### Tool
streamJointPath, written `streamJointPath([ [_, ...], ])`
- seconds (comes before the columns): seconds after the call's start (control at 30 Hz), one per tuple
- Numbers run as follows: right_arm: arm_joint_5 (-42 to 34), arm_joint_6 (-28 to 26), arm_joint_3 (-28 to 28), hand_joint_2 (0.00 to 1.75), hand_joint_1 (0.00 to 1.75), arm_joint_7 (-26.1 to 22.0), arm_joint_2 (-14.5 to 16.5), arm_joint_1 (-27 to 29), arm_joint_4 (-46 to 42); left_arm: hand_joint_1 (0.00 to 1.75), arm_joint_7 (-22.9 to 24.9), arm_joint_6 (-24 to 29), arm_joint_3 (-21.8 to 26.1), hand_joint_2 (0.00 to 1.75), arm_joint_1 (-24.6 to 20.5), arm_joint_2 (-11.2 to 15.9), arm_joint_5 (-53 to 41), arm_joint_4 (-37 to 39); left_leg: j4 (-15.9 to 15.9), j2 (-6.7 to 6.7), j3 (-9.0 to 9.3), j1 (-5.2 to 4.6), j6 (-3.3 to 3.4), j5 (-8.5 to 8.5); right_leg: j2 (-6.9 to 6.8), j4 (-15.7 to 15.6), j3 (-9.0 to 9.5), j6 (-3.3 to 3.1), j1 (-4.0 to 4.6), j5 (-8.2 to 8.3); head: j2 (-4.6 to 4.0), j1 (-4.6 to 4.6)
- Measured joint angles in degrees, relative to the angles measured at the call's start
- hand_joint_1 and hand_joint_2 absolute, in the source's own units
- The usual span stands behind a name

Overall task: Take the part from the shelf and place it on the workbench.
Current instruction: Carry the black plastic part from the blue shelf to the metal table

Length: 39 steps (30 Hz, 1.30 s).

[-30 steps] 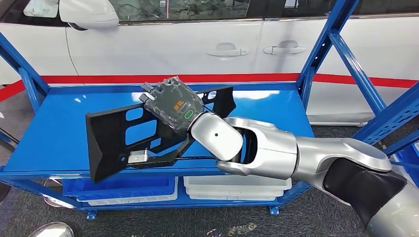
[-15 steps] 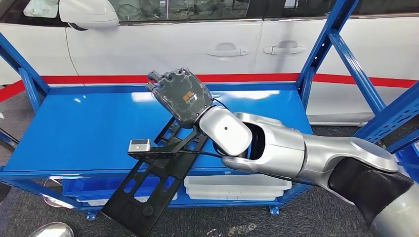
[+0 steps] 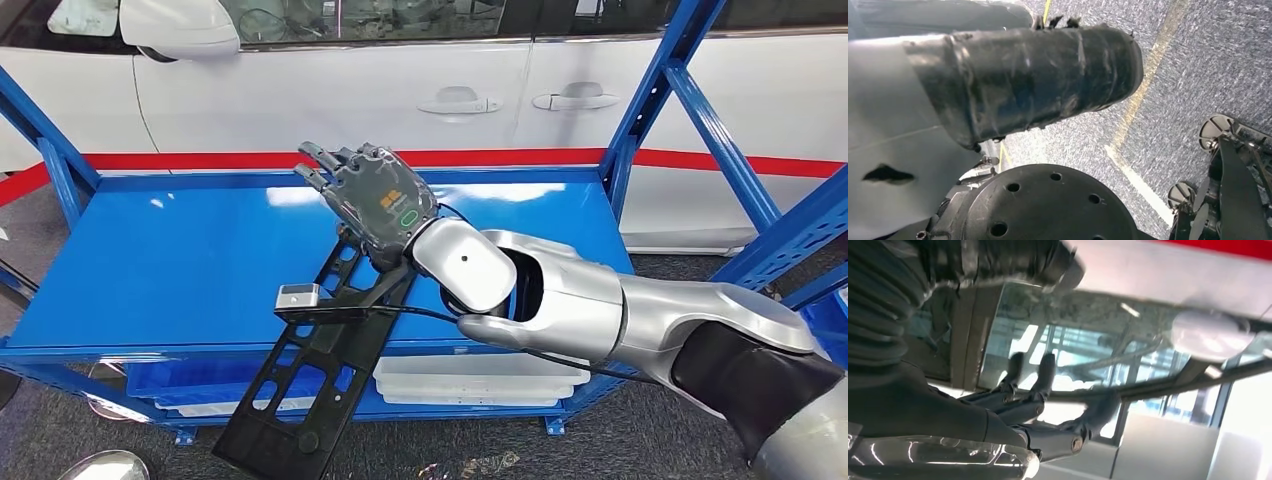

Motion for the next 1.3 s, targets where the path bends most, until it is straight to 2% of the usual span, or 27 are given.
streamJointPath([
  [0.6, -2.2, 1.9, 0.2, 0.00, 0.00, -1.9, 0.0, 0.0, 1.9, 0.00, -0.6, -1.1, 0.0, 0.00, 0.0, -0.3, 0.6, 0.0, 0.0, 0.00, 0.00, 0.00, 0.00, 0.00, -0.01, 0.0, 0.00, 0.00, 0.00, 0.00, 0.00, 0.01],
  [0.83, -2.4, 2.4, 1.5, 0.00, 0.00, -3.2, -0.1, 1.6, 4.2, 0.00, -3.5, -3.7, 0.0, 0.00, 0.0, -0.3, 0.7, 0.0, 0.0, 0.00, 0.00, 0.00, 0.00, 0.00, -0.01, 0.0, 0.00, 0.00, 0.00, 0.00, 0.00, 0.01],
  [1.17, -2.4, 2.5, 2.4, 0.00, 0.00, -3.8, -0.3, 1.8, 5.4, 0.00, -3.2, -4.0, 0.0, 0.00, 0.0, -0.3, 0.6, 0.0, 0.0, 0.00, 0.00, 0.00, 0.00, 0.00, -0.01, 0.0, 0.00, 0.00, 0.00, 0.00, 0.00, 0.01],
  [1.2, -2.4, 2.5, 2.4, 0.00, 0.00, -3.9, -0.3, 1.9, 5.5, 0.00, -3.1, -4.0, 0.0, 0.00, 0.0, -0.3, 0.6, 0.0, 0.1, -0.01, -0.03, -0.03, 0.06, -0.05, -0.01, -0.2, 0.03, 0.04, -0.08, 0.06, 0.00, 0.01],
  [1.3, -2.7, 2.5, 2.5, 0.00, 0.00, -4.1, -0.3, 2.1, 5.8, 0.00, -3.0, -4.0, 0.0, 0.00, 0.0, -0.2, 0.6, 0.0, -1.7, 0.11, 1.02, 0.29, 1.09, 0.89, -0.08, -1.1, 0.59, 0.43, -0.17, 0.32, 0.00, 0.04],
])
